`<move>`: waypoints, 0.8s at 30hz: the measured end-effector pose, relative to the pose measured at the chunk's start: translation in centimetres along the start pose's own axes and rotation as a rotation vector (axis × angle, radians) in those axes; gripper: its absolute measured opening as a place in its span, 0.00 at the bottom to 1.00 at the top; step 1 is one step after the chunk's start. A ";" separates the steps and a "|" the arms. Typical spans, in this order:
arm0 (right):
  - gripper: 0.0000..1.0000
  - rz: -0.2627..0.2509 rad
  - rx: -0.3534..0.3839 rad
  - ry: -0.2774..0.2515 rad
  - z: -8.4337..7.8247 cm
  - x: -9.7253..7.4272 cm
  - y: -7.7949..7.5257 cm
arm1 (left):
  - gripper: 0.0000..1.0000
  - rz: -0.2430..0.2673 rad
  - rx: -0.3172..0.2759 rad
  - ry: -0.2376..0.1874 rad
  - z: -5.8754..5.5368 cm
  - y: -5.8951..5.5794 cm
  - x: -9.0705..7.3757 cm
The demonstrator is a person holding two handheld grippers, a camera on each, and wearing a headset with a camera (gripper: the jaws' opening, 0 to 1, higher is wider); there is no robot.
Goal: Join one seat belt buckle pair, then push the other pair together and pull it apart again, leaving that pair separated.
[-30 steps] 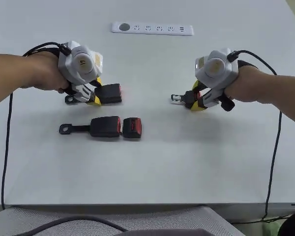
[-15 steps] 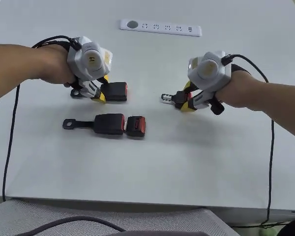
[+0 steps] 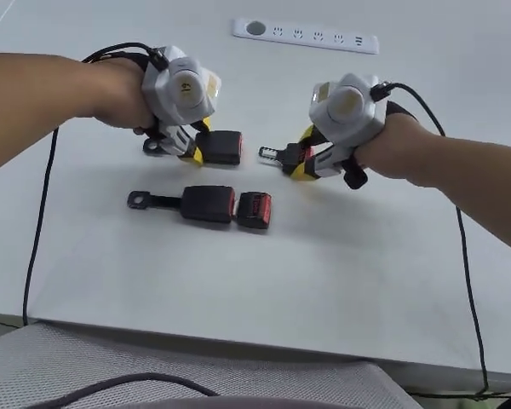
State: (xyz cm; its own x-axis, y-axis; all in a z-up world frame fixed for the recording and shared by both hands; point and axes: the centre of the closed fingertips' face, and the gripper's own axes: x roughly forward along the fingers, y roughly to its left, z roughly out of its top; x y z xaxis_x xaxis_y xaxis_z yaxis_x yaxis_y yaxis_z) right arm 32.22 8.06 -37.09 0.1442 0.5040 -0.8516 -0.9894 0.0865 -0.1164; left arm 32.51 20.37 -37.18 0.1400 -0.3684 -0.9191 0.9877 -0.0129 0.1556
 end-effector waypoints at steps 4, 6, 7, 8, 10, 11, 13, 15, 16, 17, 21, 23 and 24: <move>0.34 0.014 -0.010 0.002 0.8 0.7 -0.4 | 0.31 -0.002 0.006 0.004 0.0 0.0 0.1; 0.33 0.026 -0.011 0.001 1.1 0.9 -0.4 | 0.31 -0.007 0.003 0.000 -0.1 0.0 0.0; 0.33 0.043 -0.014 0.000 1.5 0.9 0.0 | 0.31 -0.010 0.003 -0.003 0.0 0.0 0.0; 0.33 0.055 -0.028 0.006 1.7 1.1 0.1 | 0.31 -0.011 0.003 -0.004 0.0 -0.1 -0.1; 0.33 0.055 -0.081 0.033 2.0 1.4 0.1 | 0.31 -0.015 0.003 -0.005 0.0 0.0 0.0; 0.33 0.053 -0.094 0.054 1.8 1.5 0.1 | 0.31 -0.016 0.002 -0.005 -0.1 -0.1 0.0; 0.33 0.058 -0.092 0.048 1.9 1.4 0.0 | 0.31 -0.020 0.001 -0.005 -0.1 -0.1 0.1; 0.33 0.061 -0.077 0.033 2.3 1.2 -0.1 | 0.31 -0.024 0.002 -0.003 -0.1 -0.1 0.1; 0.33 0.051 -0.080 0.032 2.4 1.1 -0.2 | 0.31 -0.025 0.003 -0.002 -0.1 -0.1 0.1; 0.33 0.050 -0.091 0.033 2.4 1.1 -0.2 | 0.31 -0.025 0.001 0.000 -0.1 -0.2 0.1; 0.33 0.055 -0.088 0.023 2.7 1.3 0.4 | 0.31 -0.028 0.009 -0.004 -0.1 -0.2 0.1; 0.33 0.049 -0.087 0.008 3.0 1.5 0.5 | 0.31 -0.031 0.013 -0.004 0.0 -0.2 0.0; 0.33 0.048 -0.086 0.000 3.3 1.7 0.5 | 0.31 -0.031 0.015 -0.003 0.0 -0.2 0.0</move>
State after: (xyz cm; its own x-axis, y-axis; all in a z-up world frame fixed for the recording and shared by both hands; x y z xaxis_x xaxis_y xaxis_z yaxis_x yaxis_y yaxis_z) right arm 31.97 11.78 -36.90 0.0971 0.5055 -0.8573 -0.9928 -0.0116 -0.1193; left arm 32.28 20.36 -37.23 0.1088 -0.3703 -0.9225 0.9905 -0.0386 0.1323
